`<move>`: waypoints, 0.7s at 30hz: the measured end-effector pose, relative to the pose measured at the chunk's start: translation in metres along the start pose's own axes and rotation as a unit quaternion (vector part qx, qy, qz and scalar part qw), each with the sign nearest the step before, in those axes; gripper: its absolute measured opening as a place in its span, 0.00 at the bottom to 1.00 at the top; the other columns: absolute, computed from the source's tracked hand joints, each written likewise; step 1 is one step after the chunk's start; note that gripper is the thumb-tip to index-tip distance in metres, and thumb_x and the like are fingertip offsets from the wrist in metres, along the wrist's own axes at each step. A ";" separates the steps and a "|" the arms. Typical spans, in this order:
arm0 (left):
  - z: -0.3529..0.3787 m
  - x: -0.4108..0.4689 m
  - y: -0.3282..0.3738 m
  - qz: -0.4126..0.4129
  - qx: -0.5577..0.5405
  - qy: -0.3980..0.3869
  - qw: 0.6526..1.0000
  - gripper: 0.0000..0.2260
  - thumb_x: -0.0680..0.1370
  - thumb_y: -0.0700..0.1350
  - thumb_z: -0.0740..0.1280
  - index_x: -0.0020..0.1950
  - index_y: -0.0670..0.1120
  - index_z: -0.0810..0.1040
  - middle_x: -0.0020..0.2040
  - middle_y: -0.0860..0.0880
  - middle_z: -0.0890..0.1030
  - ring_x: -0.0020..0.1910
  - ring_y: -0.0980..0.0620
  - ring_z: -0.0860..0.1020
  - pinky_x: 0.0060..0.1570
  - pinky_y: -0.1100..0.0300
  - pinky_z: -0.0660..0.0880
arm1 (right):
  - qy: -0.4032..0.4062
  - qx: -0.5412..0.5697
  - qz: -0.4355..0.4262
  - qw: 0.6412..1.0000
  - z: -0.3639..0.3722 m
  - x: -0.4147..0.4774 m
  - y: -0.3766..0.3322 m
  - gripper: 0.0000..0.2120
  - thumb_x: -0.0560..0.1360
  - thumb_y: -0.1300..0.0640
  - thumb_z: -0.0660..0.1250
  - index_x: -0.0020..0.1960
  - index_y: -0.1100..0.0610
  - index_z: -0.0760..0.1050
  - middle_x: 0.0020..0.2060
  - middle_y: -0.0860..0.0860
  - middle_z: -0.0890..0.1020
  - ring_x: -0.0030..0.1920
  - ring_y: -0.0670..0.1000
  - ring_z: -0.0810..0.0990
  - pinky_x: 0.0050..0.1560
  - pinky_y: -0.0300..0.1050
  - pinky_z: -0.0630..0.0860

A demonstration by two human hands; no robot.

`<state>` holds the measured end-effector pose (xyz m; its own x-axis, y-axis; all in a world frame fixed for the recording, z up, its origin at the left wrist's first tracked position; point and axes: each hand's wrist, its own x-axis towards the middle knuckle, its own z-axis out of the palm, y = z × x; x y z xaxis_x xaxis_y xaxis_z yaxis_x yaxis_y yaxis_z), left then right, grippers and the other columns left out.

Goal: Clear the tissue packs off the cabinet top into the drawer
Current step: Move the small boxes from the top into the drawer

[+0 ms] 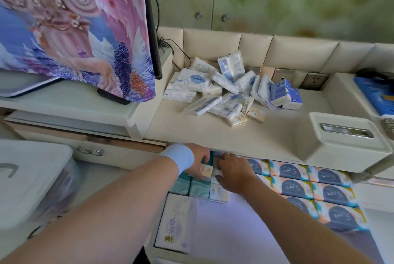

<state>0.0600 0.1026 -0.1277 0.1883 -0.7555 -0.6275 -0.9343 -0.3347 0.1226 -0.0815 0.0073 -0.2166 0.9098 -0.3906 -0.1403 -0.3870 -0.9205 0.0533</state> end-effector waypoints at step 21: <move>0.054 0.065 0.053 0.101 0.231 0.078 0.964 0.26 0.72 0.59 0.69 0.67 0.49 0.74 0.64 0.48 0.73 0.60 0.46 0.72 0.62 0.53 0.69 | 0.010 0.162 0.009 0.987 0.012 -0.057 0.044 0.26 0.69 0.50 0.67 0.65 0.53 0.66 0.60 0.51 0.67 0.59 0.53 0.68 0.53 0.47 0.74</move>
<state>0.0064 0.0663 -0.2032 -0.0027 -0.8672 -0.4980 -0.9850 0.0881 -0.1482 -0.1524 -0.0104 -0.2180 0.9035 -0.4105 -0.1232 -0.4286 -0.8640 -0.2642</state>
